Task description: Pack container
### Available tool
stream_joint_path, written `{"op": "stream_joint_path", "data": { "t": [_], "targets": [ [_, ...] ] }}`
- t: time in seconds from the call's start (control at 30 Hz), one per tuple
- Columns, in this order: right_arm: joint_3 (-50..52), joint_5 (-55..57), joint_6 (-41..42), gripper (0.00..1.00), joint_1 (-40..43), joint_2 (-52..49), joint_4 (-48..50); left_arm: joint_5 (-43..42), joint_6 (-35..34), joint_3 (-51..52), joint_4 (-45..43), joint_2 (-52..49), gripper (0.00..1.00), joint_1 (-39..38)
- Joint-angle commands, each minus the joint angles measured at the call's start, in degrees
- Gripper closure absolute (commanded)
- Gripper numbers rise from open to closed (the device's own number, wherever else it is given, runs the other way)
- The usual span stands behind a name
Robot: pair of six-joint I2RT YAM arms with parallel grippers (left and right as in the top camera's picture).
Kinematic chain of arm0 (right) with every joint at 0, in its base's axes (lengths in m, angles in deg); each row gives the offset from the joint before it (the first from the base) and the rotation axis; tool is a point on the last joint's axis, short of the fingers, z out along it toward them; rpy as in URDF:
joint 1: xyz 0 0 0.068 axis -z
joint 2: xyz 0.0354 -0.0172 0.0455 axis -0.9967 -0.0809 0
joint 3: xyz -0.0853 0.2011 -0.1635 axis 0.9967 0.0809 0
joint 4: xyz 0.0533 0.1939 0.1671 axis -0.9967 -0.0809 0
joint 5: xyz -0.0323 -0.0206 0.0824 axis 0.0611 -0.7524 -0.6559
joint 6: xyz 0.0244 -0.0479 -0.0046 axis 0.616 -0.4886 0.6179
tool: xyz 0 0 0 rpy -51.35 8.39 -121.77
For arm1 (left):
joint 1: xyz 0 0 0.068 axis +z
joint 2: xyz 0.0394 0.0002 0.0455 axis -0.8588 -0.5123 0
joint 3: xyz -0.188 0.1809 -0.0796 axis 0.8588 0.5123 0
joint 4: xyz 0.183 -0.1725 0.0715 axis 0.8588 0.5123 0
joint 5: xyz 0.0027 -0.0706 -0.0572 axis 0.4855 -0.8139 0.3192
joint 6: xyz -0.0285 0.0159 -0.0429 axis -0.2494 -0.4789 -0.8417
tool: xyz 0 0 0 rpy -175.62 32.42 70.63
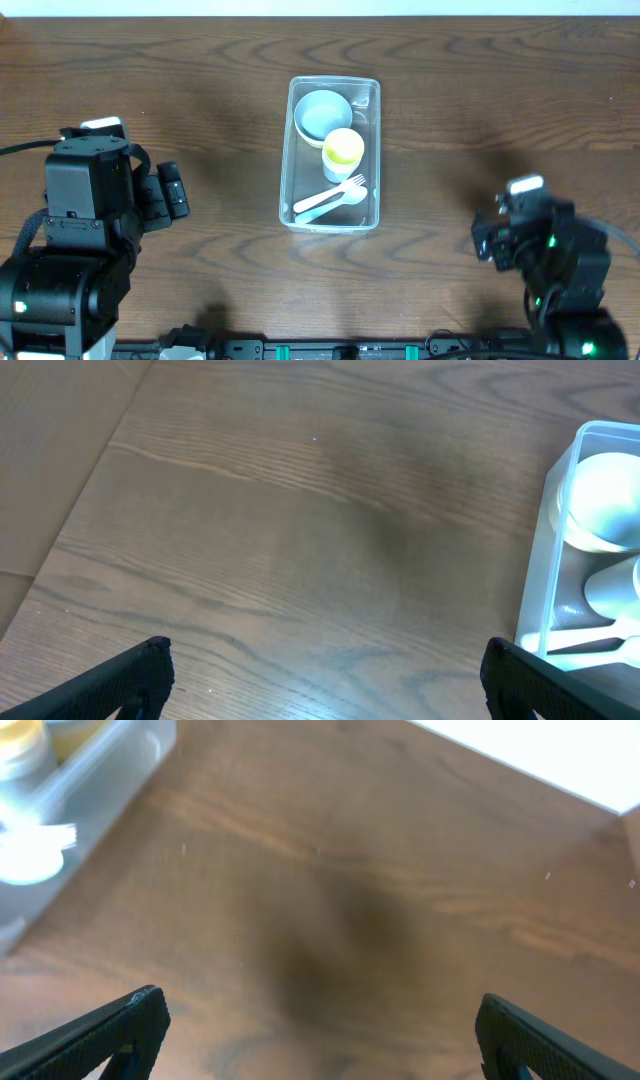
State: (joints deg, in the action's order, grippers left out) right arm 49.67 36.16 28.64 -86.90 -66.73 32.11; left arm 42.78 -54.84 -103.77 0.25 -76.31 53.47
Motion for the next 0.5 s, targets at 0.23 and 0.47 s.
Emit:
{"op": "stream_joint_path", "data": {
  "t": [0.23,0.47],
  "targets": [
    [17.62,0.39,6.99,0.01,1.01,17.03,1.64,0.72,-0.96,-0.17,0.02,-0.11,0.02,0.28],
    [24.59,0.35,11.21,0.01,1.05,23.71,3.48,0.74,-0.96,-0.17,0.02,-0.11,0.02,0.28]
  ]
}}
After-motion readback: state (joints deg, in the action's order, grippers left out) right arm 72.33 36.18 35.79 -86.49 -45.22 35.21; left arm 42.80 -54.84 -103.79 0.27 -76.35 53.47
